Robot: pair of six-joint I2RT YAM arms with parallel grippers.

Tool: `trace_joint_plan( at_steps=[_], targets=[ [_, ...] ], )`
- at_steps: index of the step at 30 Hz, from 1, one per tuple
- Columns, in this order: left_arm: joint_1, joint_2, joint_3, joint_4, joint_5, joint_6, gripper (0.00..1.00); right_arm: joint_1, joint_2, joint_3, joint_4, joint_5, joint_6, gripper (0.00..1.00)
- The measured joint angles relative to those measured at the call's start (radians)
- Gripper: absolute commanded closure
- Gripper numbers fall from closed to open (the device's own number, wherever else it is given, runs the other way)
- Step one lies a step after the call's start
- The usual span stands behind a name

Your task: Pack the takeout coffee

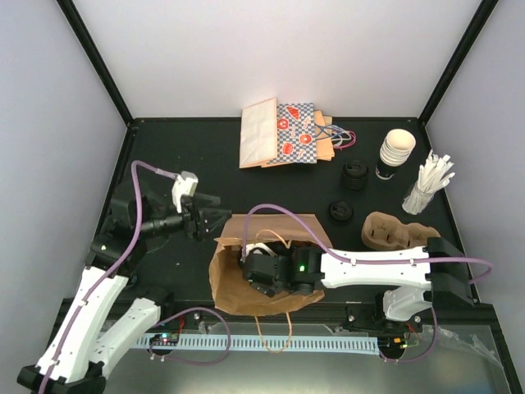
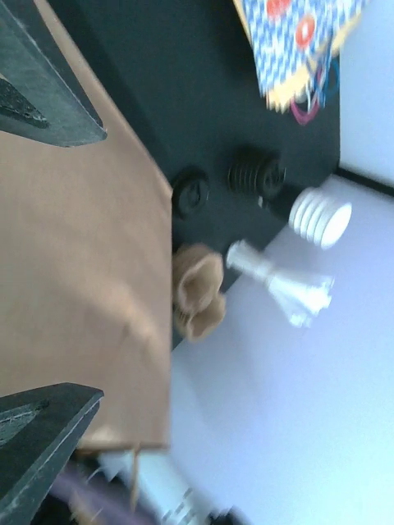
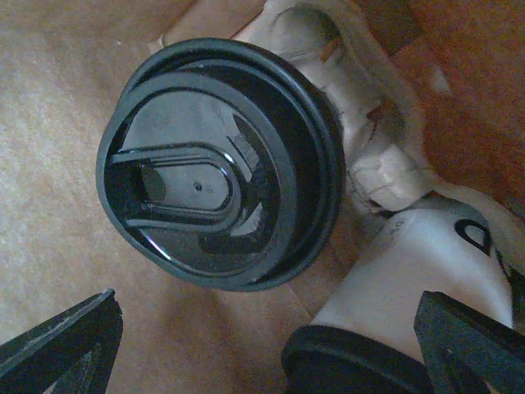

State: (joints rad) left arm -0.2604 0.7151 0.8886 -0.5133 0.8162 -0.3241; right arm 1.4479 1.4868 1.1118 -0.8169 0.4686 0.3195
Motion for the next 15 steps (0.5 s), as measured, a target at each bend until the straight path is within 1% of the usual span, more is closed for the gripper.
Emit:
trace_joint_plan(
  at_steps=[3,5,7,9,11,12,15],
  targets=[
    [-0.118,-0.029,0.026,-0.057,-0.002,0.035,0.34,-0.007,-0.045,-0.026,0.023,-0.001,-0.004,0.0],
    [-0.203,-0.025,0.048,-0.108,-0.023,0.066,0.37,-0.009,-0.063,-0.044,0.04,-0.003,-0.007,0.0],
    [-0.271,-0.014,0.071,-0.171,-0.047,0.097,0.36,-0.009,-0.079,-0.064,0.054,-0.009,-0.009,0.0],
    [-0.308,-0.007,0.082,-0.213,-0.056,0.114,0.29,-0.009,-0.087,-0.076,0.061,-0.014,-0.011,0.0],
    [-0.331,-0.006,0.085,-0.245,-0.059,0.125,0.27,-0.01,-0.09,-0.079,0.064,-0.021,-0.014,0.0],
    [-0.34,-0.009,0.085,-0.259,-0.06,0.127,0.28,-0.01,-0.09,-0.079,0.066,-0.024,-0.015,0.0],
    [-0.369,-0.015,0.086,-0.289,-0.072,0.136,0.42,-0.011,-0.09,-0.079,0.069,-0.027,-0.014,0.0]
  ],
)
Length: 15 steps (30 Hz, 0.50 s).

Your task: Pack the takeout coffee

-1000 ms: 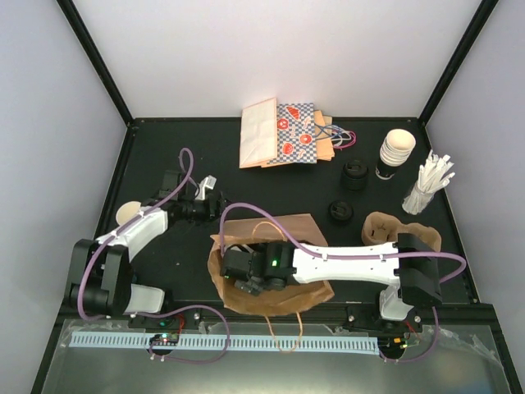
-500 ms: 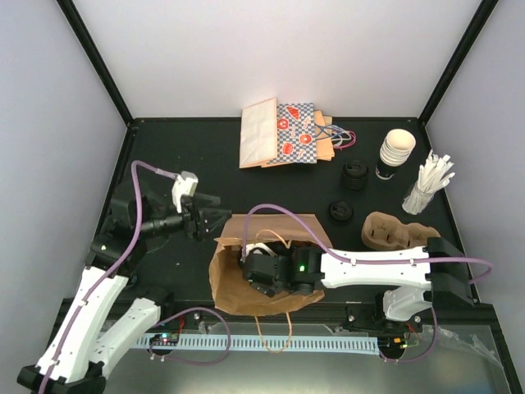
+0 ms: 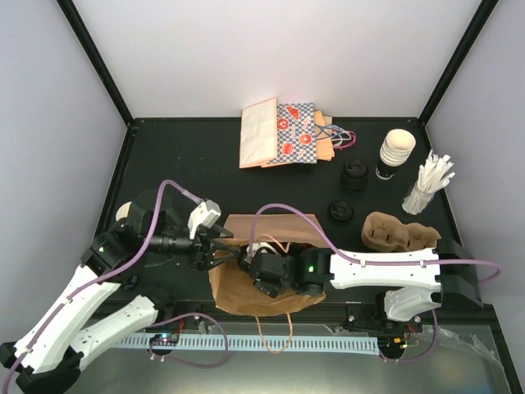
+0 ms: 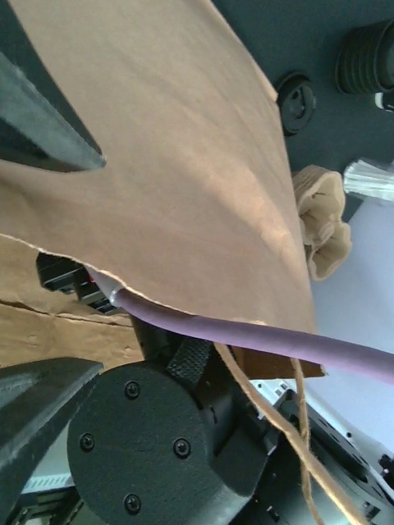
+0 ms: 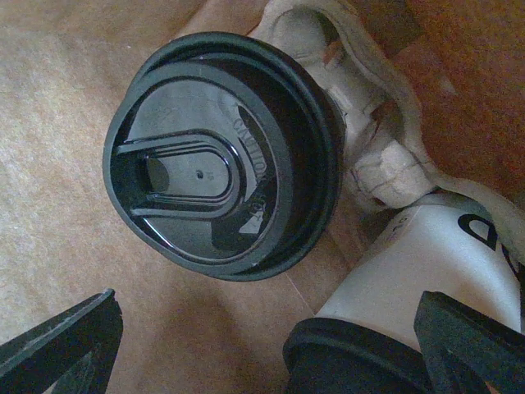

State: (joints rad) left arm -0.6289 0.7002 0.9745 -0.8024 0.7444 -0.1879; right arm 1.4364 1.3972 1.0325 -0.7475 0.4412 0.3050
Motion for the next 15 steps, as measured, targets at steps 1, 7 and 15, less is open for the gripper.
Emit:
trace_joint_plan(
  at_steps=[1,7,15],
  targets=[
    [-0.011,0.0,0.003,-0.019,-0.018,0.012,0.5,-0.001,0.0,0.0,0.0,0.0,0.0,0.0],
    [-0.076,0.076,0.048,-0.113,-0.136,0.06,0.98,-0.001,0.0,0.0,-0.001,-0.006,0.029,0.0],
    [-0.137,0.089,0.058,-0.076,-0.224,0.03,0.99,0.023,0.023,0.052,-0.043,0.029,0.177,0.0]
  ],
)
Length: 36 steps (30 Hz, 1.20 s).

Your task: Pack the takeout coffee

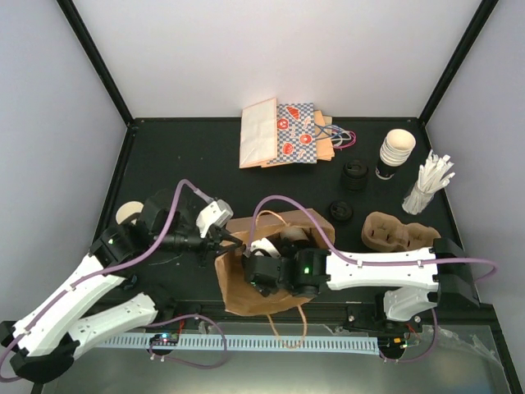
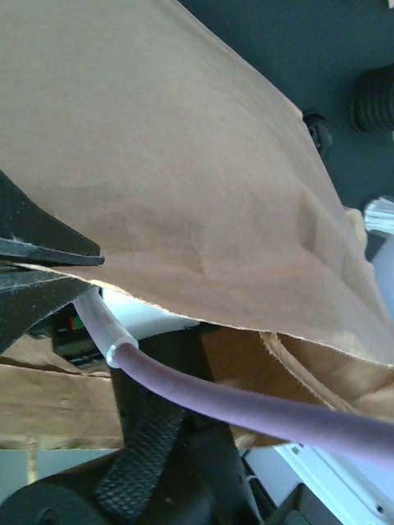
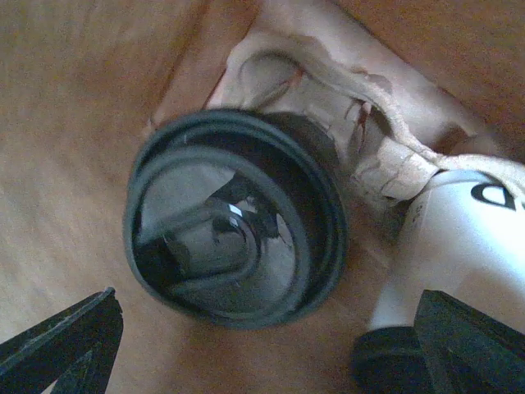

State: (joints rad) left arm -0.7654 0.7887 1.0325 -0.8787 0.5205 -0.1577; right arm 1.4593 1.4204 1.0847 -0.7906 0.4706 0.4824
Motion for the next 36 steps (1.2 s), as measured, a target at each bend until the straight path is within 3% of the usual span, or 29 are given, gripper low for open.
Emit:
trace_joint_plan(
  at_steps=[12,23,36],
  targets=[
    [-0.113,-0.143,-0.19,0.246,-0.106,-0.195,0.98,0.05,0.075,0.053,-0.026,0.095,0.208,0.0],
    [-0.14,-0.15,-0.244,0.28,-0.094,-0.192,0.98,0.074,0.067,-0.018,0.033,0.101,0.253,0.0],
    [-0.139,-0.229,-0.265,0.201,-0.079,-0.157,0.98,0.101,0.123,-0.026,0.146,0.129,0.256,0.0]
  ],
)
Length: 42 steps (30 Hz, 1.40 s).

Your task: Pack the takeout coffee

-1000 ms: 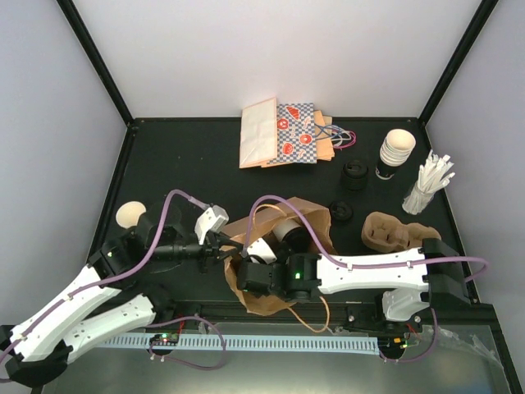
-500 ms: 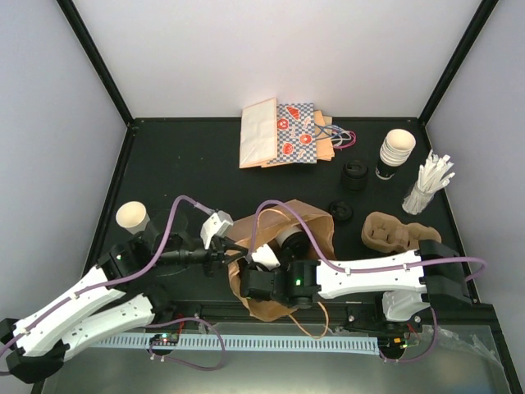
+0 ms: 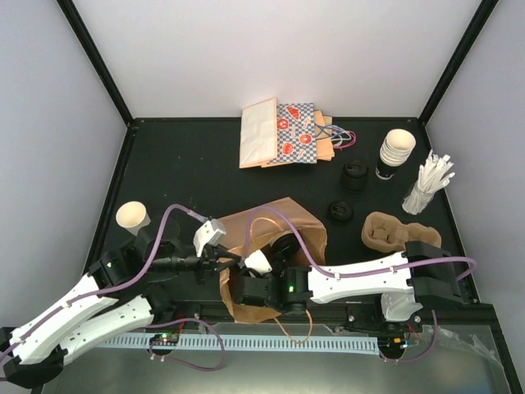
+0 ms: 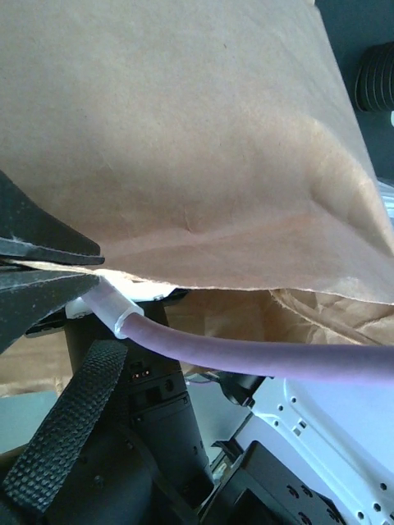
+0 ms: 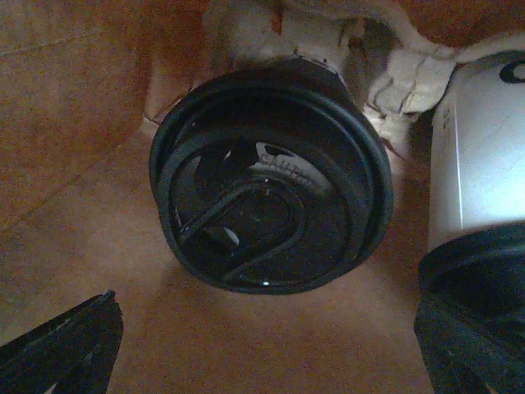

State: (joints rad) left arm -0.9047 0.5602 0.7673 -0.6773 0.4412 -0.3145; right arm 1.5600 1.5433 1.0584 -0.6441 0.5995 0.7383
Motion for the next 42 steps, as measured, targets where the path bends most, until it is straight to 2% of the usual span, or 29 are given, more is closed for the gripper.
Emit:
trace_joint_plan(
  at_steps=[7,13,21,32,35,36,37,39,42],
  targets=[
    [0.0,-0.01,-0.007,0.001,0.011,0.001,0.99,-0.001,-0.023,-0.053,0.107,0.002,-0.018,0.0],
    [-0.008,-0.002,-0.007,0.03,0.047,0.005,0.98,-0.008,-0.145,-0.177,0.27,0.002,-0.061,0.0],
    [-0.008,-0.011,-0.005,0.037,0.054,0.005,0.98,-0.034,-0.145,-0.212,0.399,-0.035,-0.102,0.03],
    [-0.014,-0.09,-0.017,0.021,0.051,-0.009,0.98,-0.076,-0.143,-0.221,0.443,-0.076,-0.089,0.05],
    [-0.017,-0.085,-0.02,0.022,0.052,-0.012,0.89,-0.06,-0.136,-0.221,0.43,-0.067,-0.078,0.05],
    [-0.018,-0.077,-0.019,0.023,0.053,-0.012,0.79,-0.052,-0.135,-0.221,0.419,-0.061,-0.076,0.05],
    [-0.02,-0.066,-0.019,0.023,0.053,-0.012,0.63,-0.045,-0.135,-0.221,0.41,-0.056,-0.075,0.05],
    [-0.021,-0.035,-0.011,0.018,0.051,-0.009,0.42,-0.034,-0.135,-0.221,0.399,-0.047,-0.074,0.05],
    [-0.021,0.018,0.035,0.0,0.03,-0.017,0.3,-0.028,-0.135,-0.221,0.39,-0.043,-0.083,0.05]
  ],
)
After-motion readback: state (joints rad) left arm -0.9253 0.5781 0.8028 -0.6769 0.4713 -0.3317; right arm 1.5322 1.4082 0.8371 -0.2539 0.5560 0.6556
